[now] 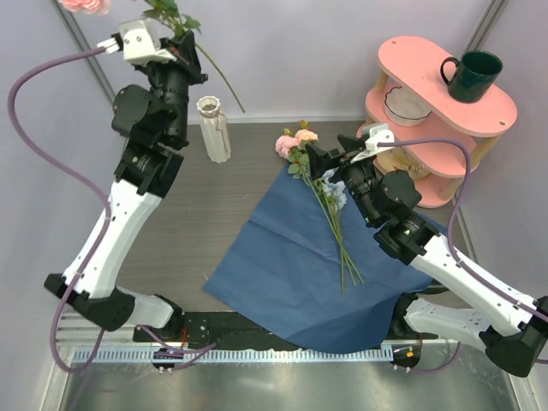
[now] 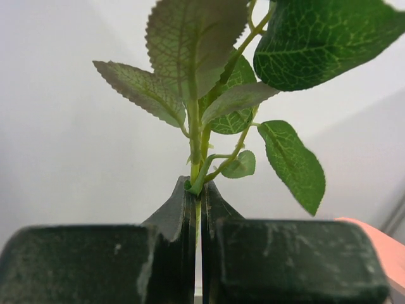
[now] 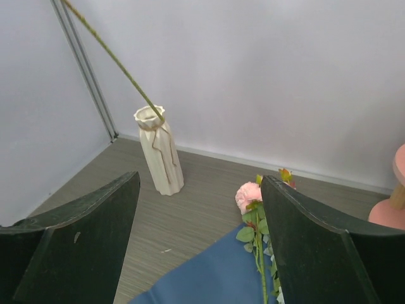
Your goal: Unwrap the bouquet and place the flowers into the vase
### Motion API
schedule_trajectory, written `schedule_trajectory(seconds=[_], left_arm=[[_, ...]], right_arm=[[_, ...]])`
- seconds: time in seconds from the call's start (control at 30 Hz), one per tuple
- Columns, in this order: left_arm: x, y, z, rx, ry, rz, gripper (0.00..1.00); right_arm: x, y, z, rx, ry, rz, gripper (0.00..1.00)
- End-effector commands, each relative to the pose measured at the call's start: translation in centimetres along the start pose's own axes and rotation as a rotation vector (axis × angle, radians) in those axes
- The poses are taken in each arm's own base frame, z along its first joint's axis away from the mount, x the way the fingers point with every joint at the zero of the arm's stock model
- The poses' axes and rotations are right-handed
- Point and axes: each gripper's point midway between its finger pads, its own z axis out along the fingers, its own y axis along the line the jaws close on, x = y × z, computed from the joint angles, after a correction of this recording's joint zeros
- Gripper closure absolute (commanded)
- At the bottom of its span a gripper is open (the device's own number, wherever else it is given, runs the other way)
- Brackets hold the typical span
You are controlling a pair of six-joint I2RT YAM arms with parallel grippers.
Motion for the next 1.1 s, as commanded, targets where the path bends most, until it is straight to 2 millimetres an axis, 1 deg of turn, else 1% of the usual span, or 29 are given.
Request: schedule_trajectory(seconds=[0.0,0.03,0.07,0.13,0.17,0.2,0.23,0.27,0.3,0.33,0.37,0.4,0.47,0.5,0.67,0.77,0.9,0.93,1.0,1.07], left_arm=[[-3.8,0.6,3.2,-0.09,-0.15,0.092,1.0],[-3.9,0.6,3.7,-0.1,-0.151,0.092,1.0],[-3.9,0.5,4.7,-0.107,-0.151,0.105,1.0],[-4.1,0.5,5.4,-0.115,-0.164,0.126,1.0],[-4.8,0.6,5.7,-0.126,-0.182,0.132,1.0],[-3.5,0.8,6.5,-0.14,-0.163,0.156,1.0],[-3.3,1.1,6.9,-0.15,-0.161,0.16,1.0],[-3.7,1.8,7.1,-0.169,-0.166,0.165,1.0],[-2.8,2.0,7.7,-0.179,-0.155,0.168,1.0],[-2.6,2.4,7.9,-0.188,-0.154,0.168,1.0],[-2.9,2.9,8.1,-0.199,-0.162,0.17,1.0],[-2.4,3.1,8.4,-0.205,-0.159,0.176,1.0],[-2.5,3.5,8.7,-0.212,-0.171,0.182,1.0],[-2.0,3.7,9.0,-0.214,-0.167,0.183,1.0],[-1.0,4.5,9.7,-0.228,-0.161,0.201,1.0],[0.1,5.3,10.1,-0.246,-0.145,0.21,1.0],[1.3,5.8,10.3,-0.254,-0.128,0.23,1.0],[1.8,5.9,10.3,-0.256,-0.118,0.235,1.0],[2.2,6.0,10.3,-0.262,-0.112,0.241,1.0],[3.1,6.4,10.3,-0.267,-0.097,0.252,1.0]], right_arm=[[0.8,-0.2,0.6,0.014,0.004,-0.019,0.17],[0.8,-0.1,0.7,0.011,0.002,-0.017,0.17],[1.0,-0.1,0.8,0.008,0.007,-0.018,0.17],[1.2,-0.1,0.8,0.011,0.012,-0.021,0.17],[1.1,-0.2,0.9,0.011,0.009,-0.022,0.17],[1.2,-0.2,0.9,0.011,0.011,-0.023,0.16],[1.3,-0.3,0.9,0.012,0.012,-0.024,0.16],[1.1,-0.2,0.9,0.009,0.005,-0.02,0.17],[1.2,-0.2,0.9,0.004,0.005,-0.022,0.16],[1.5,-0.2,1.0,0.003,0.007,-0.022,0.16],[1.5,-0.2,1.0,0.001,0.007,-0.025,0.16],[1.6,-0.3,1.1,0.003,0.01,-0.024,0.16],[2.0,-0.3,1.4,0.004,0.021,-0.029,0.16],[2.1,-0.4,1.4,0.006,0.024,-0.031,0.16],[2.5,-0.6,1.7,0.004,0.032,-0.035,0.16],[2.6,-0.8,1.8,0.007,0.034,-0.035,0.16],[2.9,-0.9,2.1,0.006,0.042,-0.025,0.16],[3.0,-0.9,2.1,0.005,0.042,-0.027,0.16],[3.1,-1.0,2.2,0.005,0.044,-0.025,0.16],[3.2,-1.0,2.3,0.005,0.047,-0.024,0.16]])
